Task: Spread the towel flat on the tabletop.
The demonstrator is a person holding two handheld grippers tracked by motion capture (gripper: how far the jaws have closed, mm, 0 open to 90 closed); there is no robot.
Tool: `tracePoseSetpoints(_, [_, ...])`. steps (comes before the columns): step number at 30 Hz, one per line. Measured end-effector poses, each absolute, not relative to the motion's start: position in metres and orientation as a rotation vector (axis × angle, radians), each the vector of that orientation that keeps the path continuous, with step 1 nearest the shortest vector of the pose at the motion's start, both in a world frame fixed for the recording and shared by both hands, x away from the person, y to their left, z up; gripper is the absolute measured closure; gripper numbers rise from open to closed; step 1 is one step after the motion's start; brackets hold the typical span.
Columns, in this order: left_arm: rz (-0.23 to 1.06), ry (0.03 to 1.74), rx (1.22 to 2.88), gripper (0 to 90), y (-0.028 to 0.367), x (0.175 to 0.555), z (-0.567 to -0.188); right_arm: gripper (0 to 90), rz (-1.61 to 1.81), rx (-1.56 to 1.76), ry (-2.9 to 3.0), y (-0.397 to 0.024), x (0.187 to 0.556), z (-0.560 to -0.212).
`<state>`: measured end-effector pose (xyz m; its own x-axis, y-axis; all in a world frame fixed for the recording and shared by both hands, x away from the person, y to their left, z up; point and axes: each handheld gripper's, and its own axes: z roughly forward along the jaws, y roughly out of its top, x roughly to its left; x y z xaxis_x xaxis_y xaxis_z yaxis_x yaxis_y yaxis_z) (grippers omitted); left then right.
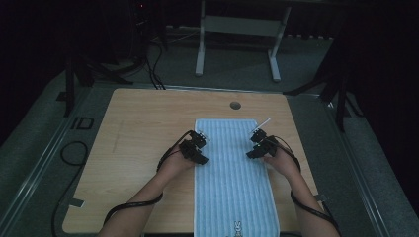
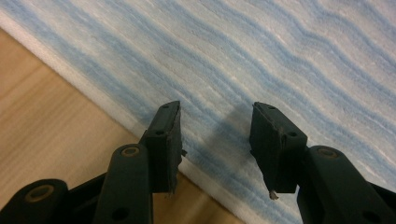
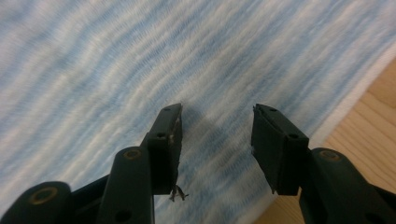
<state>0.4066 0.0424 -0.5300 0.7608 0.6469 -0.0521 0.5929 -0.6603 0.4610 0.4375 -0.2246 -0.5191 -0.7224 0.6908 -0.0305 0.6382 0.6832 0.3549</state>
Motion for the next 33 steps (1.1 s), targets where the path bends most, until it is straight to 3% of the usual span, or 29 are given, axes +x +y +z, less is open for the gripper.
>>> tracePoseSetpoints(23, [0.194, 0.981, 2.501, 49.2, 0.035, 0.463, -0.530, 49.5, 0.504, 1.228, 2.681, -0.229, 0.493, -0.524])
tracePoseSetpoints(33, [0.198, 1.020, 2.511, 44.8, 0.041, 0.459, -0.524, 45.9, 0.529, 1.219, 2.650, -0.233, 0.483, -0.515])
